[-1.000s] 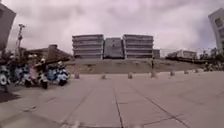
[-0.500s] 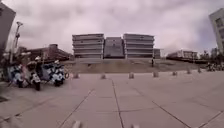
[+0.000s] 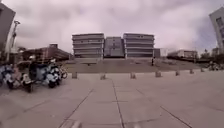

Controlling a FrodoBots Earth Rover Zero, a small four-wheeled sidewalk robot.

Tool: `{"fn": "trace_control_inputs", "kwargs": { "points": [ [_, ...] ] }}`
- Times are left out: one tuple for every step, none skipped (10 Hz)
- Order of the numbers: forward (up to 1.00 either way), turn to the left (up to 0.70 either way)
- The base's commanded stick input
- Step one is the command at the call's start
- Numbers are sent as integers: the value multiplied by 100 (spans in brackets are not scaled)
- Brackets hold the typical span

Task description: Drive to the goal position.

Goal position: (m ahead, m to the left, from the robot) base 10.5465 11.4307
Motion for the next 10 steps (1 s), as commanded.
{"fn": "trace_control_inputs", "kwargs": {
  "points": [
    [70,0],
    [70,0],
    [70,0],
    [70,0],
    [70,0],
    [70,-6],
    [70,-16],
    [70,-21],
    [70,-22],
    [70,-22]
  ]
}}
